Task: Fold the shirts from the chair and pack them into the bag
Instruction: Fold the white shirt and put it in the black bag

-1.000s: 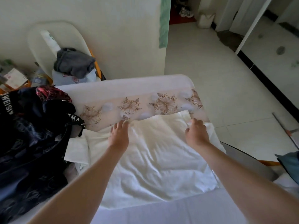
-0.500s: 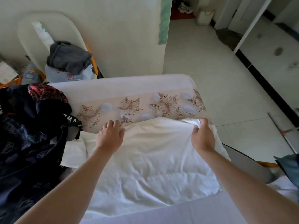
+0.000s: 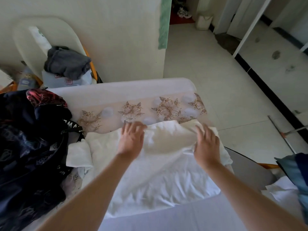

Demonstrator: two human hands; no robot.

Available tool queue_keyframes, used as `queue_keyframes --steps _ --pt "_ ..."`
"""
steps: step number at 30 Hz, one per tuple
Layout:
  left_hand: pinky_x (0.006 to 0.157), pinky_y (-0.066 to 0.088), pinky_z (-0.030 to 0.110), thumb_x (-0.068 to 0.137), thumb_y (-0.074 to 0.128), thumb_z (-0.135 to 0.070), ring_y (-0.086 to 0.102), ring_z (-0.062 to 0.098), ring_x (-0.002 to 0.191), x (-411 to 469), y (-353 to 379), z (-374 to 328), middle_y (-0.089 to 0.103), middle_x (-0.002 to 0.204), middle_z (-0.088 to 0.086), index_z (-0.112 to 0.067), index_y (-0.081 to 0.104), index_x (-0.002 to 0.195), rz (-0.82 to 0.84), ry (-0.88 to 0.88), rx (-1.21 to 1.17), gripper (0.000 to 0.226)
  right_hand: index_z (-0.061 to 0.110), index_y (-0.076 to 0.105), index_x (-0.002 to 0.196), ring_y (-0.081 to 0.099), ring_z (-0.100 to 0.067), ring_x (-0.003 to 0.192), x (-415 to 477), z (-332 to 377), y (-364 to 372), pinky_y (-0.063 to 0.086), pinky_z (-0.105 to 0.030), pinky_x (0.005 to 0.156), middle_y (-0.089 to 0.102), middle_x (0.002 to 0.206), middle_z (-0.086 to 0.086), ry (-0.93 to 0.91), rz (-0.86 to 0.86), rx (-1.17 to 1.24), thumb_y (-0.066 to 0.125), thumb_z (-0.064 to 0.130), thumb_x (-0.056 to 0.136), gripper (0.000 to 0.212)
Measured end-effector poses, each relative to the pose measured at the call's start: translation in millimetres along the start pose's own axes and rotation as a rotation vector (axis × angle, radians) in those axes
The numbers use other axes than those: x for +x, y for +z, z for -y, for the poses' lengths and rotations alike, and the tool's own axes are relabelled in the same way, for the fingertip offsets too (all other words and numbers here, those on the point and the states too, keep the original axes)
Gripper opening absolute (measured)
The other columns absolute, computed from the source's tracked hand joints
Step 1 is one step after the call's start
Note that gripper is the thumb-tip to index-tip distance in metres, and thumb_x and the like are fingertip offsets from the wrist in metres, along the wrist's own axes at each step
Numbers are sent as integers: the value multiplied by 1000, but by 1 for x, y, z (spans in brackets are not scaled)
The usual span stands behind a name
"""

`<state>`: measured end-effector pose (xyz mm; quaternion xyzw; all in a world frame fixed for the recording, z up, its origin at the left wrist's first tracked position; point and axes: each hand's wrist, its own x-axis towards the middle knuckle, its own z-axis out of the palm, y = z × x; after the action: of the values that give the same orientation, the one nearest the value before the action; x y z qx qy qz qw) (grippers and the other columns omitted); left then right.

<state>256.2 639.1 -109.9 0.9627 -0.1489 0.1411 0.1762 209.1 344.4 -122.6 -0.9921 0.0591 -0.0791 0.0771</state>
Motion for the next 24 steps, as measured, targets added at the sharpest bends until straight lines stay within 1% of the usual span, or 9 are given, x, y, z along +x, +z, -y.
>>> queue_keyframes --steps 3,5,7,9,11,15,18,21,24 --pt "103 33 45 91 40 -45 50 31 128 -47 20 -11 52 140 3 -29 57 128 339 36 86 44 18 41 149 32 -34 144 -36 -4 11 32 -50 112 29 160 -14 -303 83 14 47 22 91 59" --pt "117 10 55 90 19 -55 17 30 150 -73 25 -4 19 163 4 -31 32 152 509 -66 187 67 21 29 154 29 -33 147 -59 -13 20 30 -51 114 22 163 -13 -283 161 -14 37 32 93 62" --pt "118 -4 53 90 13 -56 3 29 152 -89 21 0 5 165 5 -27 18 157 495 -135 165 72 17 25 155 31 -34 145 -78 -26 22 32 -51 111 25 161 -15 -117 146 -14 40 33 94 64" --pt "121 7 51 95 20 -52 14 30 151 -97 12 -9 17 163 8 -21 24 155 391 -146 140 68 9 40 147 46 -39 129 -91 -32 14 43 -50 97 45 145 -21 109 70 0 52 29 92 60" --pt "119 21 51 98 28 -45 27 31 147 -104 8 -28 32 158 9 -18 37 150 300 -107 83 60 5 60 125 58 -42 98 -100 -31 3 48 -47 77 61 111 -22 256 32 -32 58 27 86 45" --pt "114 32 47 97 40 -35 43 28 137 -112 9 -87 50 146 6 -19 56 134 229 85 -81 44 11 70 88 61 -37 77 -105 -30 -10 44 -41 68 65 82 -13 309 15 49 82 13 74 18" --pt "103 45 48 91 50 -35 47 26 130 -119 15 -118 54 139 4 -22 61 122 277 227 -103 35 12 62 90 63 -33 79 -103 -34 -23 41 -36 69 65 79 -3 362 -36 420 69 12 90 6" --pt "106 41 57 80 66 -51 40 30 139 -130 23 -127 42 152 5 -31 48 138 465 253 -8 64 12 53 95 59 -31 75 -110 -40 -46 36 -33 65 57 75 4 401 -82 622 54 12 98 3" --pt "115 12 60 77 56 -70 4 30 152 -144 27 -120 6 166 4 -43 15 155 569 272 16 92 10 56 109 58 -27 75 -123 -57 -51 27 -29 66 61 86 -3 329 -25 416 58 8 94 15"
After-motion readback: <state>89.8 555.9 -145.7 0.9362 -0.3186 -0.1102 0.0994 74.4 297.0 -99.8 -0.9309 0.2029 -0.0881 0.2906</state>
